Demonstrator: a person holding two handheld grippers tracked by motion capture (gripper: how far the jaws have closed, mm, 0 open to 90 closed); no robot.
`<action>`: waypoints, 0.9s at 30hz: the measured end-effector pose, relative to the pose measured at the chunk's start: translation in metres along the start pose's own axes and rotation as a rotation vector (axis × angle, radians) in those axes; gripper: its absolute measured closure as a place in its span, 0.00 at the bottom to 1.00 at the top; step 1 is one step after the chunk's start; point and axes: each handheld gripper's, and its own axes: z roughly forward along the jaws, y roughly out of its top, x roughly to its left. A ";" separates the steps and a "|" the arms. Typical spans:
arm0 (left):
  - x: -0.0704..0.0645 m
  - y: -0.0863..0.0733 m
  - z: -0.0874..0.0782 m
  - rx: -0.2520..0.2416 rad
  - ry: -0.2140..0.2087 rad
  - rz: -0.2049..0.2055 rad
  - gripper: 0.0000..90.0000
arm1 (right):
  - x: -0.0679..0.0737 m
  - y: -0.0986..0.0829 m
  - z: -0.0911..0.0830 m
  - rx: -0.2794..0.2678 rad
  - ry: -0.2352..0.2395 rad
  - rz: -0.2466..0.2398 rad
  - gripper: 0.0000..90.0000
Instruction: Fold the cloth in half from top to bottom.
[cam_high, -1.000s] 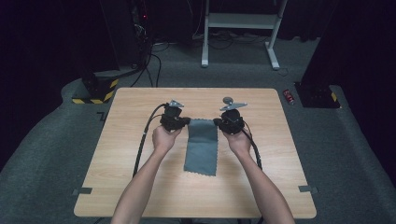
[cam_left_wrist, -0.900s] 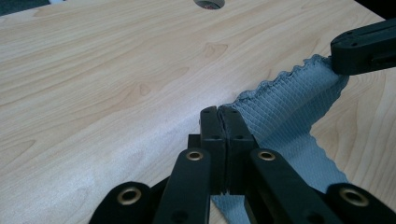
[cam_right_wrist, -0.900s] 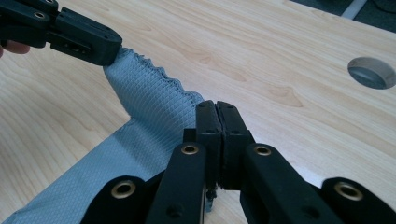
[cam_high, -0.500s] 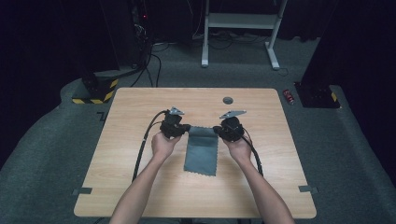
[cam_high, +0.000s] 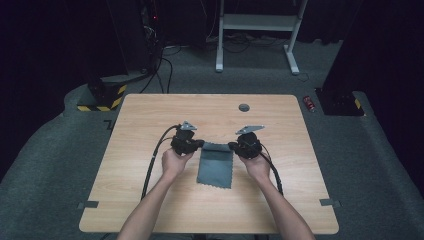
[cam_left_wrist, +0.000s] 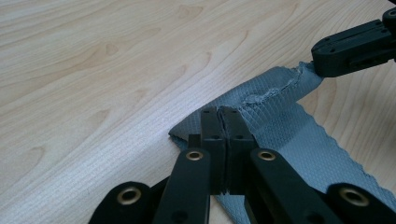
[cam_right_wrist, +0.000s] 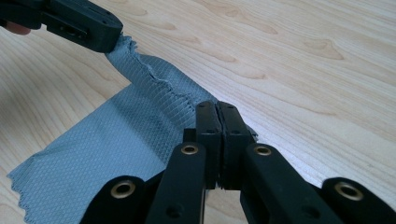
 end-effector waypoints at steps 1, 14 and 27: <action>0.000 -0.001 0.000 0.000 -0.001 -0.001 0.99 | 0.001 -0.001 0.000 0.003 0.001 0.010 0.98; -0.004 -0.008 -0.002 -0.009 -0.010 -0.006 0.99 | 0.003 -0.008 -0.002 0.002 0.011 0.005 0.98; -0.007 -0.016 -0.004 -0.037 -0.036 -0.031 0.99 | 0.003 -0.014 -0.005 -0.007 0.025 0.007 0.98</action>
